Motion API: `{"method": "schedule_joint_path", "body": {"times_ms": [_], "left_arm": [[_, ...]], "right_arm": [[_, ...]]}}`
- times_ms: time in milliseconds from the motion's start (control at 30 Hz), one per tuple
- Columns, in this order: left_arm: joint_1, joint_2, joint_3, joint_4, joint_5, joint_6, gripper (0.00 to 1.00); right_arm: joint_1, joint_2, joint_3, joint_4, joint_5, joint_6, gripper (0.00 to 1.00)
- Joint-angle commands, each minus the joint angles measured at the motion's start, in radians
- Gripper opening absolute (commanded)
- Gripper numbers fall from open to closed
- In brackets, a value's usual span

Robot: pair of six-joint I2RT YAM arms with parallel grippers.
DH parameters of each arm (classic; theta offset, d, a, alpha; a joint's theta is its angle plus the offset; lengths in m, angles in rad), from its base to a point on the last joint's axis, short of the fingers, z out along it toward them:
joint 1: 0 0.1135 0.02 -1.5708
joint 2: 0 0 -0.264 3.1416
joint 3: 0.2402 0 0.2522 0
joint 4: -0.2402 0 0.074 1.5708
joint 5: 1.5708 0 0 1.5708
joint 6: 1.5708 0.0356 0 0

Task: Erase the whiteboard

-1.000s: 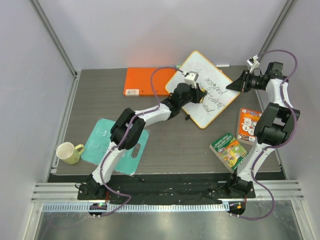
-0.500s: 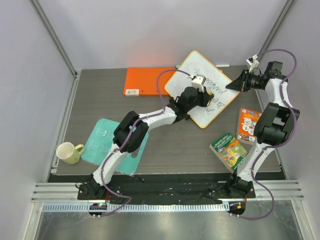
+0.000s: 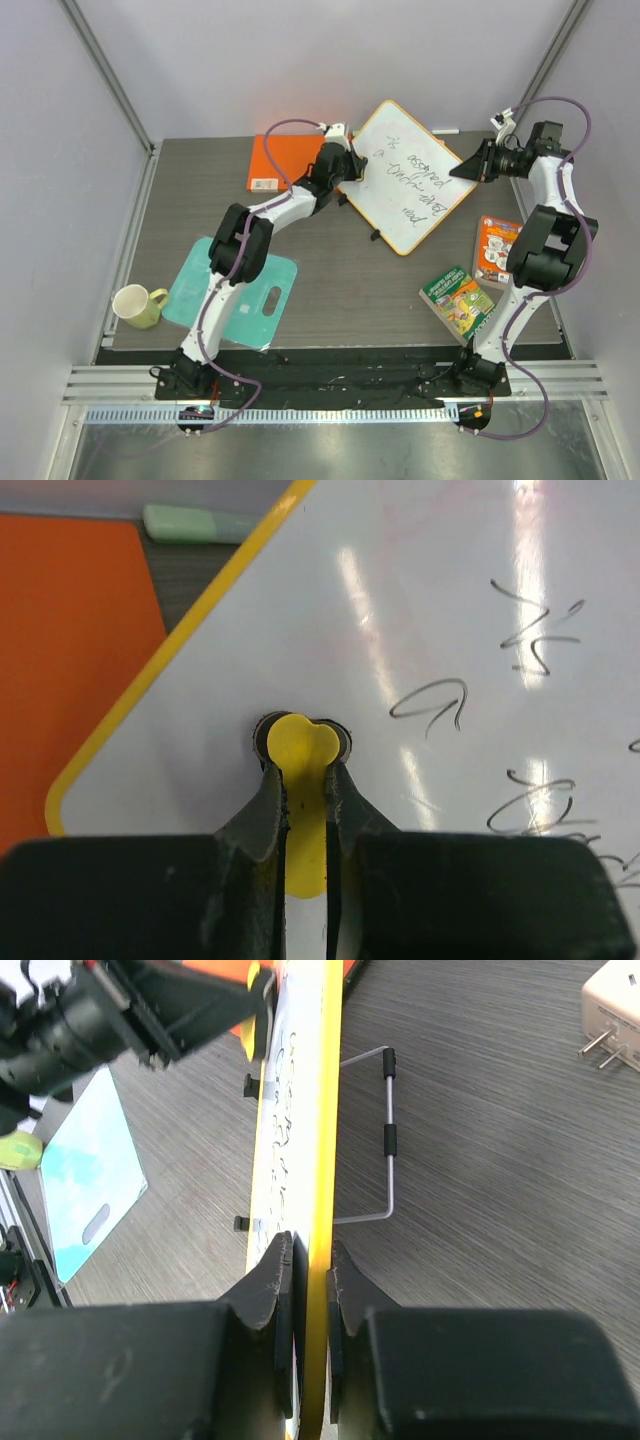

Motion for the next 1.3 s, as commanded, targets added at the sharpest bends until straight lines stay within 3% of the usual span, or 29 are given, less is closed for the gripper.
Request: {"method": "schedule_joint_path", "body": {"times_ms": [0, 267, 500, 667, 967, 1267], "left_arm": [[-0.025, 0.079, 0.215, -0.127, -0.006, 0.047, 0.0], [-0.049, 0.169, 0.432, -0.212, 0.141, 0.079, 0.0], [-0.149, 0.148, 0.308, -0.207, 0.232, 0.141, 0.0], [-0.216, 0.122, 0.191, -0.118, 0.226, 0.152, 0.0], [-0.319, 0.117, 0.166, -0.075, 0.282, 0.115, 0.0], [-0.35, 0.116, 0.208, -0.229, 0.298, 0.207, 0.0]], "right_arm": [[0.05, 0.002, 0.004, -0.018, 0.147, -0.194, 0.01], [0.052, 0.015, 0.036, -0.081, 0.152, -0.234, 0.01], [0.058, 0.022, 0.053, -0.101, 0.146, -0.234, 0.01], [0.064, 0.015, 0.05, -0.105, 0.147, -0.237, 0.01], [0.065, 0.017, 0.053, -0.11, 0.147, -0.238, 0.01], [0.069, 0.028, 0.065, -0.116, 0.14, -0.234, 0.01]]}}
